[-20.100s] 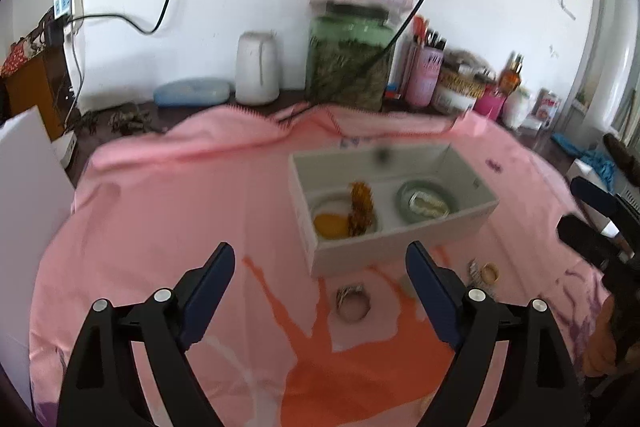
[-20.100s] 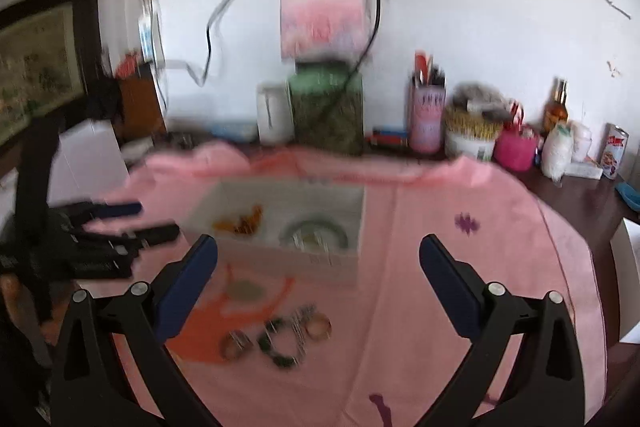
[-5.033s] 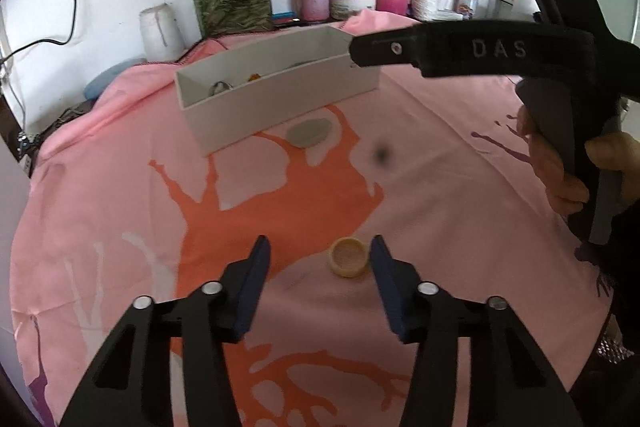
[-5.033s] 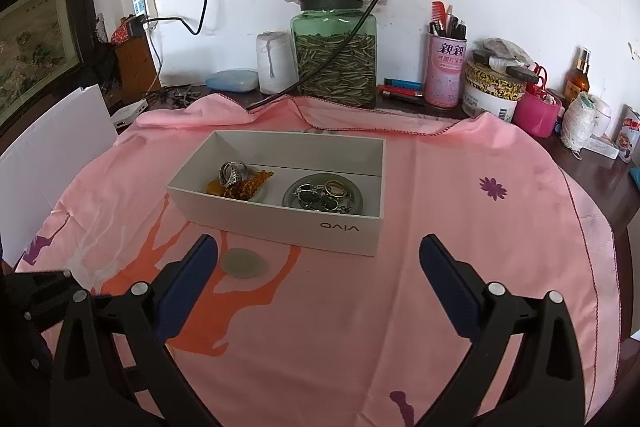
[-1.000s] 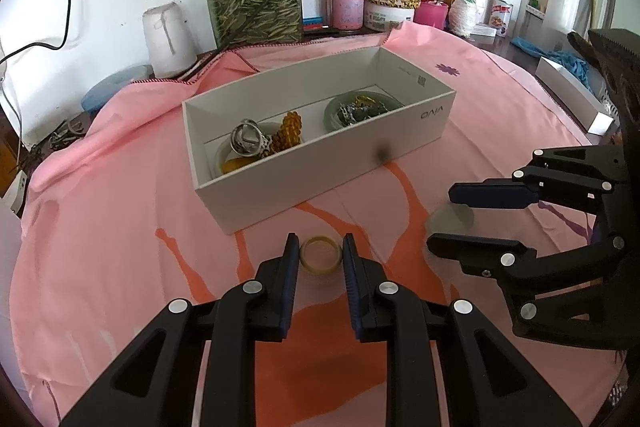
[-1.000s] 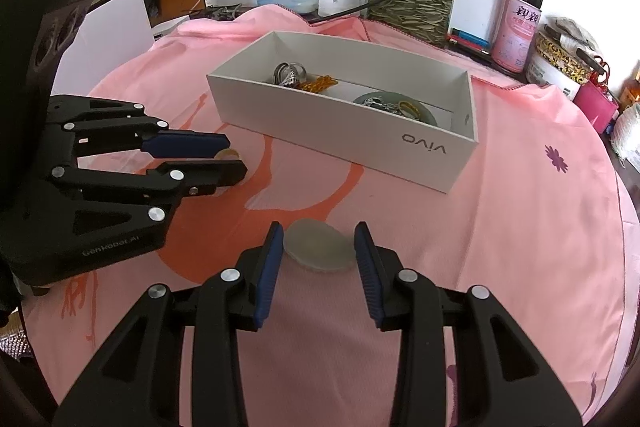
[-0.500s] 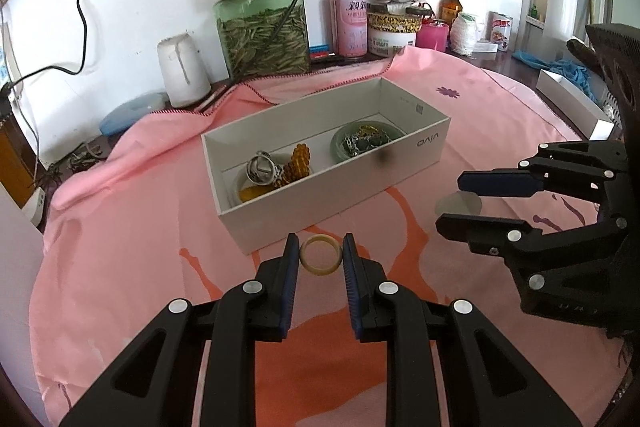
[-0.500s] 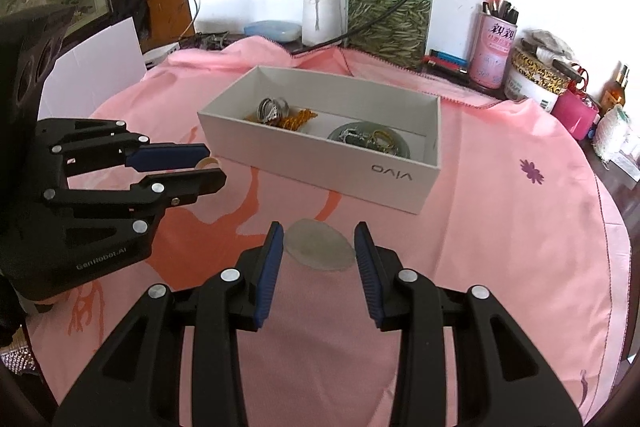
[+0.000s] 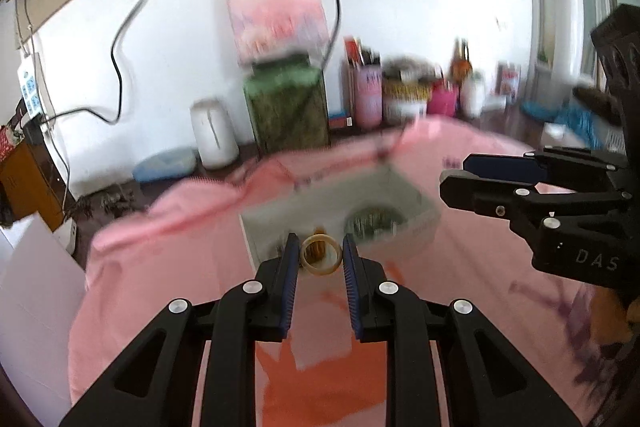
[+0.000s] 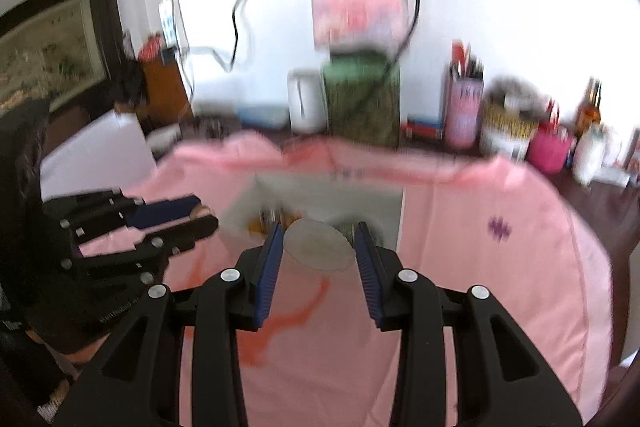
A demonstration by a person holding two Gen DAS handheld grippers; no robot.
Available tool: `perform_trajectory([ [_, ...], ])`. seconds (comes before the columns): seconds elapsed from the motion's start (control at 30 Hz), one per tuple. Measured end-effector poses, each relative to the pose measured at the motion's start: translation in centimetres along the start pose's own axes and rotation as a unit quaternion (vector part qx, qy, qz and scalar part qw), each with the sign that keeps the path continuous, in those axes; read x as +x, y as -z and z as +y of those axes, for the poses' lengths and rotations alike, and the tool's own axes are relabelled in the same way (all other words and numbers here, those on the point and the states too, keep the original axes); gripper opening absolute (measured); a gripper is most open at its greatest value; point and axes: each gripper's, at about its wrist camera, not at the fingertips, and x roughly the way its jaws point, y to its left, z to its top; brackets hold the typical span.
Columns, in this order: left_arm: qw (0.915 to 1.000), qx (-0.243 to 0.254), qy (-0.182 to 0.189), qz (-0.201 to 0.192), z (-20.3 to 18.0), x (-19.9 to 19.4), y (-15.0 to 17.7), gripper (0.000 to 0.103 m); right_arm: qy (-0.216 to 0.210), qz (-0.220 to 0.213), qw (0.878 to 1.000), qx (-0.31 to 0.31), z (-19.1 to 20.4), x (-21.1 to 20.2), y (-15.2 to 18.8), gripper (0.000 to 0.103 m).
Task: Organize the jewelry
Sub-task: 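Carry the pale ring and green stone into the white box and open both tools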
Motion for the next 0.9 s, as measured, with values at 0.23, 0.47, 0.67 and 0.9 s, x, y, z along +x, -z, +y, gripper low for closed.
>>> perform_trajectory([
  [0.23,0.9982,-0.052,-0.004,-0.028,2.3,1.1,-5.0,0.022,-0.009,-0.041,0.999,0.035,-0.6,0.2,-5.2,0.035],
  [0.47,0.9966,-0.077,-0.012,0.026,3.1,6.6,-3.2,0.022,-0.001,0.034,0.998,0.058,-1.9,6.4,-2.8,0.035],
  [0.67,0.9936,-0.087,-0.004,0.072,3.7,10.0,-1.4,0.022,0.017,0.088,0.994,0.067,-3.2,10.0,-0.7,0.035],
  [0.9,0.992,-0.083,-0.002,0.095,3.5,11.8,-0.3,0.027,0.025,0.113,0.99,0.081,-4.1,11.7,0.3,0.038],
])
